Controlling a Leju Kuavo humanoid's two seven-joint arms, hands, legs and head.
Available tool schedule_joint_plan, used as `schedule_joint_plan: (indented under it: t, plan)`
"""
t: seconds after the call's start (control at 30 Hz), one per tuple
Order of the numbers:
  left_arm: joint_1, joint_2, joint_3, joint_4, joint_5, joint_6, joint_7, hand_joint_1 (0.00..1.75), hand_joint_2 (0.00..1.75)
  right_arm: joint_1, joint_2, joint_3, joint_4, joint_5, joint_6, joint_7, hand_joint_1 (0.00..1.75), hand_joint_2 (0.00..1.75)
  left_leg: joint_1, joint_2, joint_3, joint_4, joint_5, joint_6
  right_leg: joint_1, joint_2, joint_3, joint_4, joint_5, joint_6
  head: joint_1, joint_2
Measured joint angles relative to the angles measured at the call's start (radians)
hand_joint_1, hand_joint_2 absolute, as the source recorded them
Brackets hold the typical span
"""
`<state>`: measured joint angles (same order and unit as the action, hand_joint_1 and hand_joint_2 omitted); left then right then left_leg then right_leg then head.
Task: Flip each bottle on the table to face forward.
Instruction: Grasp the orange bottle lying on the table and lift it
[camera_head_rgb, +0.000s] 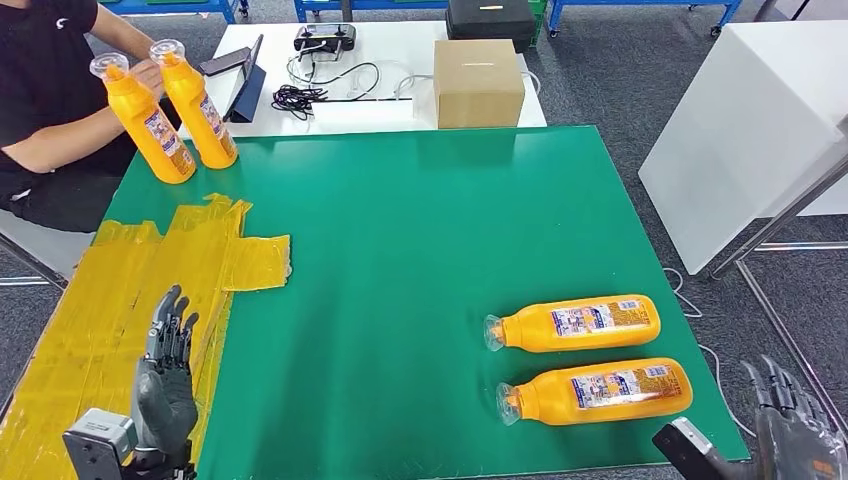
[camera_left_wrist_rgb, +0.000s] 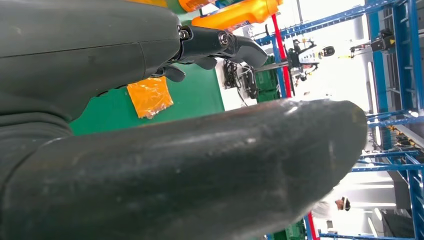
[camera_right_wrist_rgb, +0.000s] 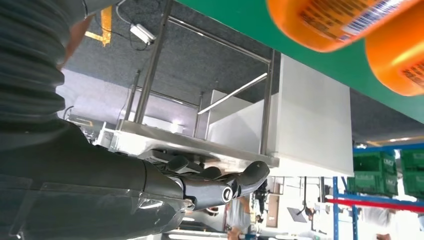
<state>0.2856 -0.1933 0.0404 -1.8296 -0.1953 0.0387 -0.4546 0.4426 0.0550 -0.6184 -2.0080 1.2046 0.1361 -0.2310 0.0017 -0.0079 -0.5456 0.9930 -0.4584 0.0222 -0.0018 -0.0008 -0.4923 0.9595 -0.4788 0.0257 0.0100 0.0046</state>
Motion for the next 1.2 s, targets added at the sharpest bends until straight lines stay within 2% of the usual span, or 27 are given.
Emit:
schedule_joint_plan:
  t: [0.13, 0.27, 0.67, 0.9, 1.2]
  plan:
    - [-0.009, 0.002, 0.000, 0.003, 0.005, 0.000, 0.005, 0.00, 0.00, 0.014, -0.075, 0.106, 0.036, -0.028, -0.045, 0.075, 0.00, 1.75, 0.000, 0.000, 0.000, 0.000, 0.000, 0.000, 0.000, 0.000, 0.000, 0.000, 0.000, 0.000, 0.000, 0.000]
    - [-0.011, 0.003, 0.000, 0.006, 0.006, -0.001, 0.006, 0.00, 0.00, 0.022, -0.119, 0.166, 0.055, -0.042, -0.055, 0.100, 0.00, 1.75, 0.000, 0.000, 0.000, 0.000, 0.000, 0.000, 0.000, 0.000, 0.000, 0.000, 0.000, 0.000, 0.000, 0.000]
    - [-0.026, 0.005, -0.009, 0.018, 0.021, -0.009, 0.024, 0.00, 0.00, 0.007, -0.260, 0.383, 0.158, -0.073, -0.132, 0.245, 0.00, 1.75, 0.000, 0.000, 0.000, 0.000, 0.000, 0.000, 0.000, 0.000, 0.000, 0.000, 0.000, 0.000, 0.000, 0.000]
    - [-0.033, 0.010, -0.011, 0.029, 0.040, -0.015, 0.029, 0.00, 0.00, -0.012, -0.316, 0.472, 0.219, -0.096, -0.146, 0.283, 0.00, 1.75, 0.000, 0.000, 0.000, 0.000, 0.000, 0.000, 0.000, 0.000, 0.000, 0.000, 0.000, 0.000, 0.000, 0.000]
    - [-0.038, 0.012, -0.011, 0.035, 0.048, -0.019, 0.035, 0.00, 0.00, -0.041, -0.353, 0.533, 0.284, -0.111, -0.153, 0.300, 0.00, 1.75, 0.000, 0.000, 0.000, 0.000, 0.000, 0.000, 0.000, 0.000, 0.000, 0.000, 0.000, 0.000, 0.000, 0.000]
